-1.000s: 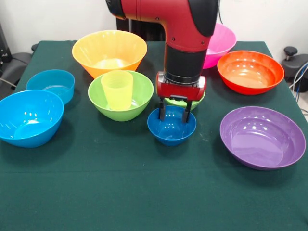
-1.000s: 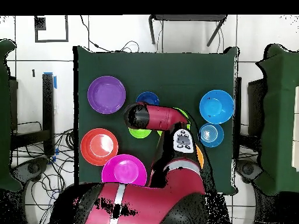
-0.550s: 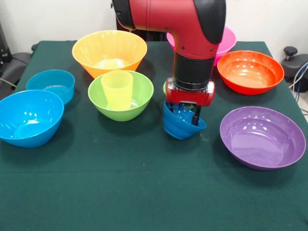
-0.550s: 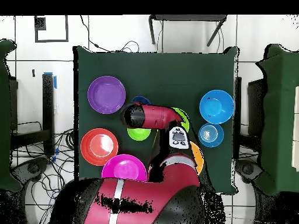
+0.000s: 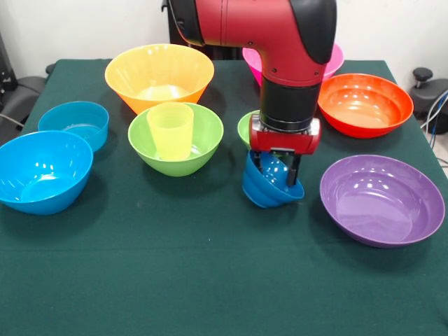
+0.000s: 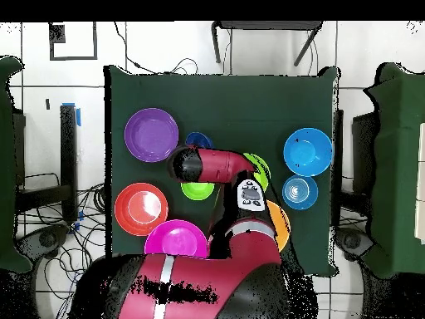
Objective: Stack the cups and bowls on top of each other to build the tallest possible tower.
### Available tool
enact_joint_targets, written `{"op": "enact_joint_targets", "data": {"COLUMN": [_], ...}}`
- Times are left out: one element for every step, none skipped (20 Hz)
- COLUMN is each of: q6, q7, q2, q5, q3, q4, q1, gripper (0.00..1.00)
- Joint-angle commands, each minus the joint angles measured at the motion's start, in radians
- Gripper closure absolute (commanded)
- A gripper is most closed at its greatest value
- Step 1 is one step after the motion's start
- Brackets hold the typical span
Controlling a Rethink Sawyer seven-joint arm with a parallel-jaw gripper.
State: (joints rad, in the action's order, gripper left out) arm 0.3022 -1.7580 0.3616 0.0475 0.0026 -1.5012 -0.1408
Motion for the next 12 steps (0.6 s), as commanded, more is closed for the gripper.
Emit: {"op": "enact_joint_targets", "data": {"q6": [0.101,0.106,0.111,0.122,0.128,0.13,0.138,0.145,0.149,0.154,0.158,0.164], "q7": [-0.086,-0.085,-0.084,-0.081,-0.079,-0.078,-0.076,-0.074,-0.073,-0.072,-0.07,-0.07], "q2": [0.027,0.031,0.035,0.04,0.044,0.046,0.05,0.054,0.056,0.058,0.059,0.062], "q5": [-0.017,-0.017,-0.017,-0.019,-0.018,-0.017,-0.015,-0.015,-0.014,-0.014,-0.014,-0.014], "q3": [0.085,0.083,0.081,0.08,0.078,0.076,0.073,0.07,0.069,0.069,0.07,0.068], "q4": [0.037,0.036,0.036,0.041,0.043,0.042,0.044,0.047,0.048,0.051,0.052,0.055], "q1": [0.028,0.029,0.03,0.03,0.031,0.032,0.034,0.035,0.035,0.035,0.034,0.036], "gripper": [0.0,0.0,0.0,0.0,0.0,0.0,0.0,0.0,0.0,0.0,0.0,0.0]}}
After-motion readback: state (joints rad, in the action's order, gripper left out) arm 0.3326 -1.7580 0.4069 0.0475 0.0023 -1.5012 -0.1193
